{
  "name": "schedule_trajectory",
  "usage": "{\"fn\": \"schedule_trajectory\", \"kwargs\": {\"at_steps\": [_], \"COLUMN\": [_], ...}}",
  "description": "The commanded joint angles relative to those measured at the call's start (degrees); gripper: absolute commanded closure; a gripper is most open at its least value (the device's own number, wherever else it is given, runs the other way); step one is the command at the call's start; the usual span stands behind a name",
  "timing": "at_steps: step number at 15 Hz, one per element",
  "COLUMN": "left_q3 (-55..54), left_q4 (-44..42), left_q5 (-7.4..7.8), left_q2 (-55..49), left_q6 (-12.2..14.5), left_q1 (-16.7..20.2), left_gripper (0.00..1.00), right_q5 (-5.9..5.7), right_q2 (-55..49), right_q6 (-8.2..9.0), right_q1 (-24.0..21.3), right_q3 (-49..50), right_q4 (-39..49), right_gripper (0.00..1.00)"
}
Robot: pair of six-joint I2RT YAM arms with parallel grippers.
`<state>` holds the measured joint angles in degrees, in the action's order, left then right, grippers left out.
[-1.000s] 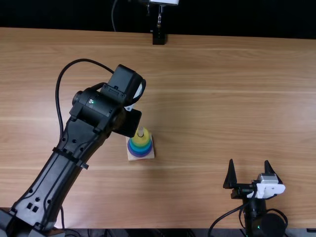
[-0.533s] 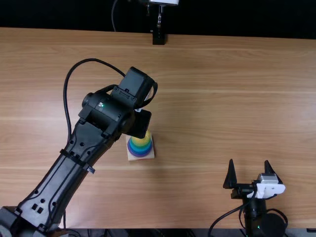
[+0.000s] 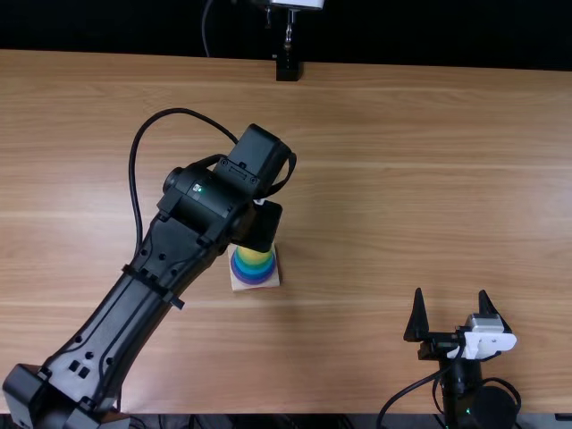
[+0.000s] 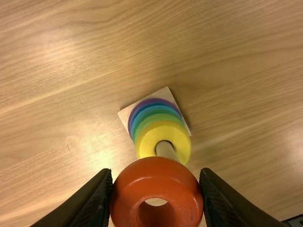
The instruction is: Build the Hanoi tower: stack the rings onto the peg from bottom to top in this color order: purple, dark blue, light blue, dark green, light green, yellow, orange.
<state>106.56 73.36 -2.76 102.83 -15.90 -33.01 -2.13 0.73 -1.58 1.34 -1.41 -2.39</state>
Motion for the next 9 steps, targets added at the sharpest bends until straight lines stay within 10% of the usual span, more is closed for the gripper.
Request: {"fn": "schedule_trajectory", "kwargs": {"at_steps": [1, 9], "left_q3": [1.81, 1.54], "left_q4": [-0.06, -0.17], "left_q5": [-0.08, 0.13], "left_q2": [2.2, 2.55], "left_q6": [-1.4, -1.92], "left_q1": [-0.65, -1.88], "left_gripper": [1.0, 1.0], "right_q5": [0.34, 0.34], "right_q2": [-0.73, -0.73], "right_q6": [0.21, 0.21], "right_q1": [-0.38, -0.38], "right_q3": [0.53, 0.53], "right_q4": [0.12, 0.22], "right_gripper": [0.0, 0.0]}}
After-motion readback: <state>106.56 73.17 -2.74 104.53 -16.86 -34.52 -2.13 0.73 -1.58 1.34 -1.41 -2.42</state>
